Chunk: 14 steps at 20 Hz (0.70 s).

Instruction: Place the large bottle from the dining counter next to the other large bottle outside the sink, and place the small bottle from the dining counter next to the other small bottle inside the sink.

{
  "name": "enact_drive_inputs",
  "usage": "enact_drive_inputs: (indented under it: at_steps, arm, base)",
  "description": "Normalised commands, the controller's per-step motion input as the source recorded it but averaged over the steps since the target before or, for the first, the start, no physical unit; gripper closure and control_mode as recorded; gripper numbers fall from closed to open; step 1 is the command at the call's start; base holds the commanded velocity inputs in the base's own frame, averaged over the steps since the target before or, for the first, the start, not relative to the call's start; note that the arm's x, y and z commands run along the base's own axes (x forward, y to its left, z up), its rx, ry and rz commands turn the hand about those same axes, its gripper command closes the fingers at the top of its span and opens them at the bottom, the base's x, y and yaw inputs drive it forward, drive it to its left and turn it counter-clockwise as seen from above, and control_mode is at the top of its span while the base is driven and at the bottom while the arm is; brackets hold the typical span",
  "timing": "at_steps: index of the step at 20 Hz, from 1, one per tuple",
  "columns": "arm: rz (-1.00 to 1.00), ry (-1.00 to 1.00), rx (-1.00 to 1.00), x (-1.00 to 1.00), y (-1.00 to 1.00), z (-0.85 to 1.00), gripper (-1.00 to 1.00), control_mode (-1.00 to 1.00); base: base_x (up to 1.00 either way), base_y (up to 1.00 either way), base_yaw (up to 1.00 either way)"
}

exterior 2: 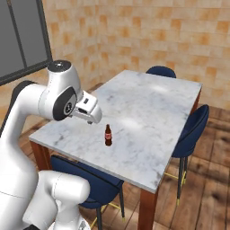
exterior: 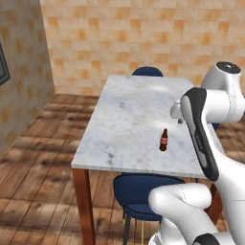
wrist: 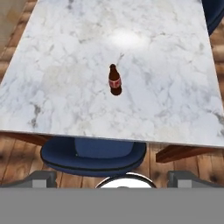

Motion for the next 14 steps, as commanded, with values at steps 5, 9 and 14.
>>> enact_drive_inputs:
  at_steps: [5, 9, 14]
  arm:
    - [0.05, 0.03, -0.02, 0.18, 0.0, -0.28, -1.0, -1.0]
    - [0.05, 0.03, -0.02, 0.07, -0.02, -0.23, -1.0, -1.0]
    - [0.04, 0.02, -0.02, 0.05, -0.02, -0.15, -1.0, -1.0]
  base:
    - [0.0, 0.0, 0.0]
    - [0.0, 0.0, 0.0]
    - [0.0, 0.0, 0.0]
